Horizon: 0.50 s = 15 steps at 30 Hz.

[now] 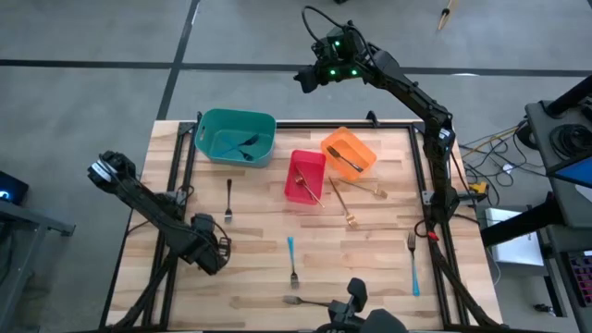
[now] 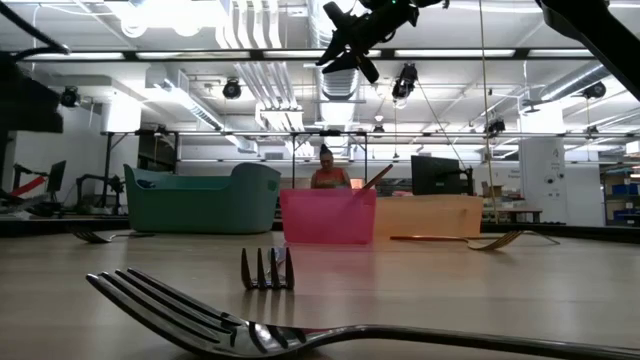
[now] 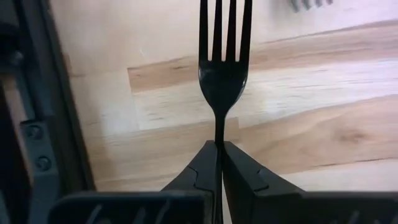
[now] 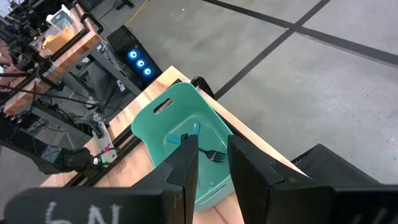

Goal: Sort silverware by color (type)
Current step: Put the black fork into the orange bin

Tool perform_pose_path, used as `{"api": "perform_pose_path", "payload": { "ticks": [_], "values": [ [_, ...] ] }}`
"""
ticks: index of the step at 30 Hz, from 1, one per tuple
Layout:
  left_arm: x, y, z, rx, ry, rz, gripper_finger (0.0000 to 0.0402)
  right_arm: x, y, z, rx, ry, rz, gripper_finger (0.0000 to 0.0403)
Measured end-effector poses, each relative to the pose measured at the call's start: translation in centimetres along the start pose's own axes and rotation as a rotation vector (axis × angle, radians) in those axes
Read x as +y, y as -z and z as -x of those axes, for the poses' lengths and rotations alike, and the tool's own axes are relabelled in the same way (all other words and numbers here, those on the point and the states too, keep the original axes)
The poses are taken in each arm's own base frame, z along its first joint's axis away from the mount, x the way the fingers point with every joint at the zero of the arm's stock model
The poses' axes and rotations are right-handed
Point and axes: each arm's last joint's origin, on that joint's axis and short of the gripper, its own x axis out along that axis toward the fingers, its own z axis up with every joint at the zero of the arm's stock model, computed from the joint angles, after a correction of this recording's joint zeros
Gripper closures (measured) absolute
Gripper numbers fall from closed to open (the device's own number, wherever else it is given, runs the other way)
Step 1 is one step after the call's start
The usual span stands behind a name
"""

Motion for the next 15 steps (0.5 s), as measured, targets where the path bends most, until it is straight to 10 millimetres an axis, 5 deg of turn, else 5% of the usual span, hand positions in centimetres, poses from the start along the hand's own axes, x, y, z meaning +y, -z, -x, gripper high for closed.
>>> {"api": "perform_pose_path", "payload": {
  "ticks": [15],
  "values": [
    [-1.5,-0.5,7.2,-0.13,0.124,-0.047,0.0401,-0.6,-1.3,0.3,-0.148,0.134,0.181,0.0326]
  ]
}}
